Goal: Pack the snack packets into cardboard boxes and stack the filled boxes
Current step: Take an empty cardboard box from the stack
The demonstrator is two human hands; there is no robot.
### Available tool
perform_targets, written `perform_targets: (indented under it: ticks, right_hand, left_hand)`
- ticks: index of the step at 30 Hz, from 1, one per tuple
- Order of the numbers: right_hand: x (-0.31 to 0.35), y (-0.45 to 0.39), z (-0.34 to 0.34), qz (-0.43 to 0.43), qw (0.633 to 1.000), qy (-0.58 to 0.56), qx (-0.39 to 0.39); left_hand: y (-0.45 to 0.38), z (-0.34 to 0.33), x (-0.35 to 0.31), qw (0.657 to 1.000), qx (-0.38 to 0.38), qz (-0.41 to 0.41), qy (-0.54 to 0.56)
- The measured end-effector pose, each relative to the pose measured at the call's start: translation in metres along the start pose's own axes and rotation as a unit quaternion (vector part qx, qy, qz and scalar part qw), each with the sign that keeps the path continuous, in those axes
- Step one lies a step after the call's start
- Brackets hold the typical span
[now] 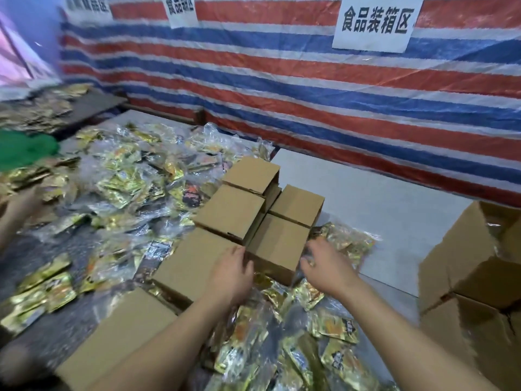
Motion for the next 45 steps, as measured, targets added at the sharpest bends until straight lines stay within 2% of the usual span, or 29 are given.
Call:
perform_targets:
  ticks: [3,7,14,18,21,24,28,32,38,45]
  right_hand:
    - [0.032,-0.004,-0.020,0.023,0.999,0.009,0.040]
    - [0.051,0.001,-0.035,0.031,0.997,0.018,0.068]
    - [0.044,0.015,-0.018,0.023,0.999,0.006,0.041]
    - [0.036,0.018,0.015,0.011,0.999,-0.036,-0.005]
    - [0.029,0.024,0.050,0.039,0.996,-0.074,-0.021]
    - [0.009,0.039,0.078,0.043,0.999,0.000,-0.005]
    - [-0.030,0.076,0.091,-0.020,0.996,0.083,0.036]
    - [-0.071,0.128,0.058,-0.095,0.993,0.067,0.025]
    - [-0.101,0.198,-0.046,-0.185,0.982,0.009,0.040]
    - [-0.101,0.224,-0.106,-0.198,0.980,0.004,0.017]
  left_hand:
    - [0.007,0.002,0.043,0.989,0.015,0.029,-0.147]
    - [0.015,-0.011,0.063,0.971,0.066,0.046,-0.223]
    - [0.028,0.016,0.025,0.943,0.013,0.027,-0.332]
    - [0.046,0.055,-0.024,0.966,0.011,-0.050,-0.254]
    - [0.059,0.073,-0.069,0.977,0.038,-0.122,-0.171]
    - [0.068,0.071,-0.106,0.975,0.100,-0.173,-0.096]
    - [0.071,0.044,-0.135,0.962,0.173,-0.210,-0.028]
    - [0.079,-0.003,-0.139,0.949,0.217,-0.230,-0.003]
    - [0.107,-0.087,-0.096,0.929,0.284,-0.233,-0.049]
    - [0.126,-0.132,-0.053,0.927,0.301,-0.222,-0.034]
Point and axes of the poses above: each hand's wrist, its own y-axis away from the middle knuckle, its own z-axis out of the back of the hand, x = y × z, the point moved 1 cm from there along -y, towards the middle knuckle, and after that the axes turned 4 degrees about y, right-handed, at the moved point
